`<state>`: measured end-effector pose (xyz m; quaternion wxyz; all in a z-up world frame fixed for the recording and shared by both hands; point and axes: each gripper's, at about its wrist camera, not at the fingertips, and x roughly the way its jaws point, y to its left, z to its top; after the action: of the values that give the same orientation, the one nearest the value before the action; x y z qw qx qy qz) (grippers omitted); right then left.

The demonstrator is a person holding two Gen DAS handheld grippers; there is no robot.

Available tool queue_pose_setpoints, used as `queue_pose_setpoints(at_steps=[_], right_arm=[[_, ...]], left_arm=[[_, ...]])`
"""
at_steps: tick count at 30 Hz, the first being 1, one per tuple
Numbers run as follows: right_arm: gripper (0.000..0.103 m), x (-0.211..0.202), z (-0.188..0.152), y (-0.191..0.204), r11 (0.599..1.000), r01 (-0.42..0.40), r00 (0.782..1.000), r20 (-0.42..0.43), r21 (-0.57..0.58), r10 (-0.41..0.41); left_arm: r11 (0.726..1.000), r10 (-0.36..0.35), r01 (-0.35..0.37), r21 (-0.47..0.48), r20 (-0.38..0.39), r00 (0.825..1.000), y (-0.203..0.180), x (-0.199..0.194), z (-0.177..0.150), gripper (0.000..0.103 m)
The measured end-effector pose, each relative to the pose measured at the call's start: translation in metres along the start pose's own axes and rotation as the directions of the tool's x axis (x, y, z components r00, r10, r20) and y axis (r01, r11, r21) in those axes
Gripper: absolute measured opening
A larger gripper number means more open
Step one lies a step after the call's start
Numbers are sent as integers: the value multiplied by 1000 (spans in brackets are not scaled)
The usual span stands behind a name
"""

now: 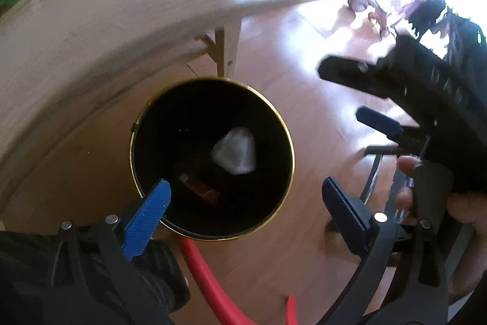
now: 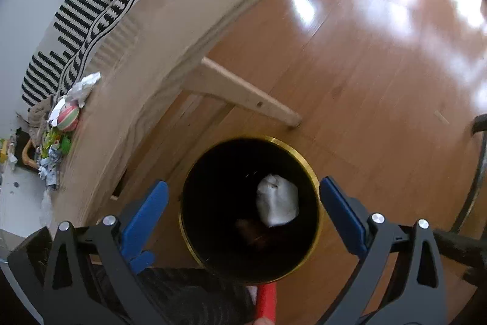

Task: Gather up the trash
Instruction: 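Return to the table and grasp the clear plastic bag with the left gripper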

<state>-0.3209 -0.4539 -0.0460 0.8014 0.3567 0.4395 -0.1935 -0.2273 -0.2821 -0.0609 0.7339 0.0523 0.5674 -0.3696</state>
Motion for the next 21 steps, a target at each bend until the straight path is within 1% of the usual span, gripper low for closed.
queue_pose_setpoints(at_steps=[1,2,3,4,5,6,7,8,9,10,11,12,13,14,15,16,18,20,21], right_arm=[[96,-7,1,1,1000,8,999,33,-13,-7],[96,-19,2,3,999,19,996,87,-39,-16],[96,-30,3,6,997,33,990,138,-70,-23],[96,-41,4,11,993,55,981,192,-109,-33],[96,-48,6,15,988,73,974,223,-133,-42],[96,-55,8,21,984,84,967,250,-156,-43],[96,-60,12,28,983,73,964,266,-167,-27],[96,-65,14,33,983,61,961,278,-174,-10],[96,-68,15,40,982,50,957,290,-181,5],[96,-70,16,49,980,39,953,301,-193,21],[96,-70,15,63,975,34,950,309,-219,36],[96,-68,14,75,969,35,950,309,-244,43],[96,-64,12,88,960,35,953,299,-276,51],[96,-56,9,108,944,31,960,272,-327,63],[96,-50,5,124,930,25,966,247,-366,72],[96,-44,0,139,914,14,972,222,-406,83],[96,-28,-10,183,865,-18,978,170,-501,118],[96,-15,-20,224,824,-44,980,138,-565,146],[96,-9,-24,244,806,-58,979,123,-589,160]], left_arm=[[1000,-18,18,-12,25,1000,1,-11,2,96],[999,-32,32,-8,82,996,2,-36,7,97],[1000,-29,29,6,128,991,3,-53,9,97],[999,-17,11,30,191,982,4,-75,12,96],[998,25,-42,54,276,961,9,-104,17,97],[994,70,-93,53,333,940,16,-125,20,97],[985,152,-170,13,388,909,33,-149,23,97],[976,213,-214,-44,407,888,52,-165,25,97],[968,251,-233,-93,411,876,69,-175,25,97],[950,309,-255,-182,404,861,101,-189,24,97],[930,352,-273,-245,391,850,124,-196,20,97],[904,401,-297,-306,373,837,146,-203,16,97],[859,471,-334,-388,341,813,178,-211,8,97],[829,509,-355,-431,322,798,197,-218,1,96],[793,550,-375,-479,300,779,219,-227,-9,96],[765,579,-389,-513,285,764,239,-235,-17,96],[736,610,-410,-539,265,747,262,-247,-22,96],[719,631,-435,-542,245,736,286,-255,-22,97],[714,636,-445,-540,237,734,293,-257,-22,97]])
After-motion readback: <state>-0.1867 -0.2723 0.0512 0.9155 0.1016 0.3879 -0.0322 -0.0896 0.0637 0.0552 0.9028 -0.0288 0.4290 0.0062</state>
